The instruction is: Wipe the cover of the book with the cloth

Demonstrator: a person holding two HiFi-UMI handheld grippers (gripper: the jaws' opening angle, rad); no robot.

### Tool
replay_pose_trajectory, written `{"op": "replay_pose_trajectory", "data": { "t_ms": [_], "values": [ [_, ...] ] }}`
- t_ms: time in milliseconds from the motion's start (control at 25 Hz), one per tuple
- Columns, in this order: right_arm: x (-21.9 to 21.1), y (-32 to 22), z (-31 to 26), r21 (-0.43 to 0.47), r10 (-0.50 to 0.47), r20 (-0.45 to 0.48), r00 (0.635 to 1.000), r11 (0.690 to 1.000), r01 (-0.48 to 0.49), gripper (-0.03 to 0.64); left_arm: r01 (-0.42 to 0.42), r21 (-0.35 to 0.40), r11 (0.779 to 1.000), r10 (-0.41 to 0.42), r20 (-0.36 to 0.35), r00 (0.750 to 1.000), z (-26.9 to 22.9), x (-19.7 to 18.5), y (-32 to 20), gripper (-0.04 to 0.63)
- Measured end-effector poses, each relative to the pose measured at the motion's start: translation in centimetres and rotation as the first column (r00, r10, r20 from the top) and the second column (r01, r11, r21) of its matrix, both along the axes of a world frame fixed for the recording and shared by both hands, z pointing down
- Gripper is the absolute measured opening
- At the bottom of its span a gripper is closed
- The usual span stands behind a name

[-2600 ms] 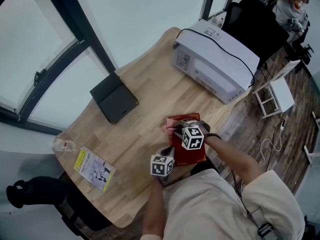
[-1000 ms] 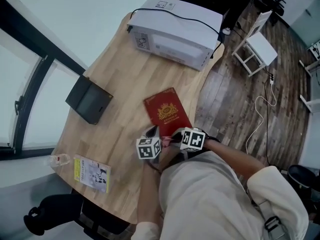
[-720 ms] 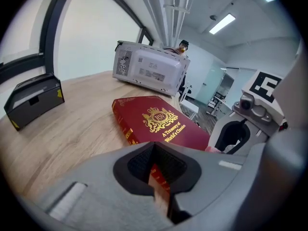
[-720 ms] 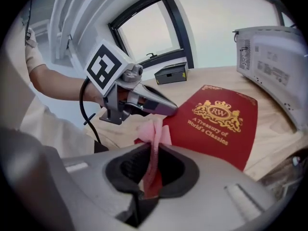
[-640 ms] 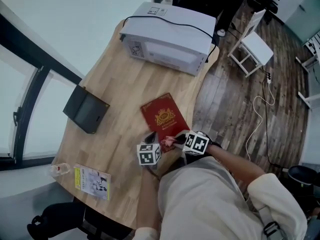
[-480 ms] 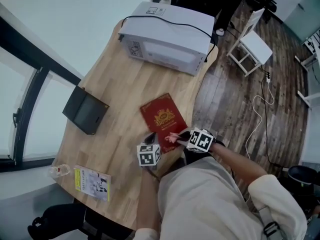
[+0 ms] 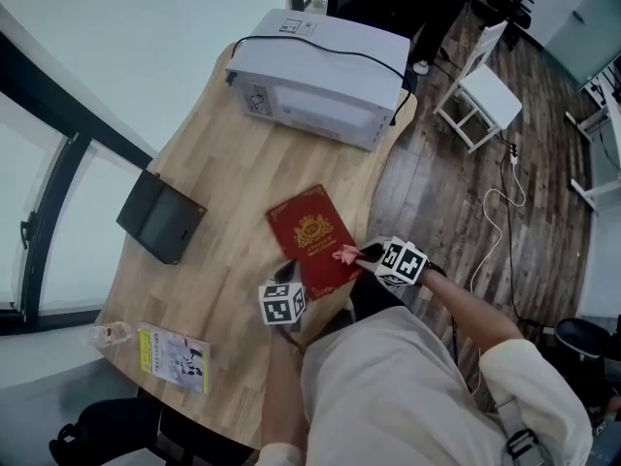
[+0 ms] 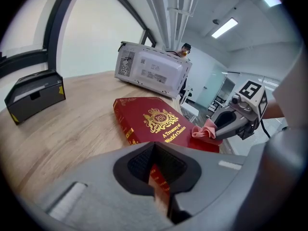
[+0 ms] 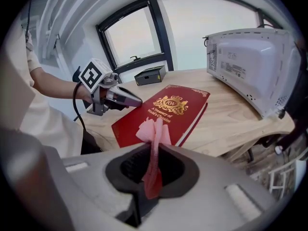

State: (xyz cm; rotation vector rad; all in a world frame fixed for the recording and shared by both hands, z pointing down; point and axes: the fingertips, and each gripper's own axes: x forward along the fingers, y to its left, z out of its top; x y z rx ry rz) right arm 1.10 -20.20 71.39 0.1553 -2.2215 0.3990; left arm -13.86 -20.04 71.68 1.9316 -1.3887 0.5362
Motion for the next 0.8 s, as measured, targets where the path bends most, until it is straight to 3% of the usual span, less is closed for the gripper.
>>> {"op": "replay_pose_trajectory", "data": {
  "t_ms": [480,800],
  "values": [
    [-0.5,-4.7,0.2,0.070,0.059,0.000,0.998,0.996,-0.059,0.040,0.002,0.012,1.000,-0.001,-0.027,1.000,0.1,0.0,0.0,0.008],
    [-2.7,-8.8,0.3,0.162,0.024,-0.032,0.999,0.987,-0.018,0.040,0.016,0.013,1.000,-0.016,-0.032,0.999,0.0,0.1,0.1,0.006]
  ]
}}
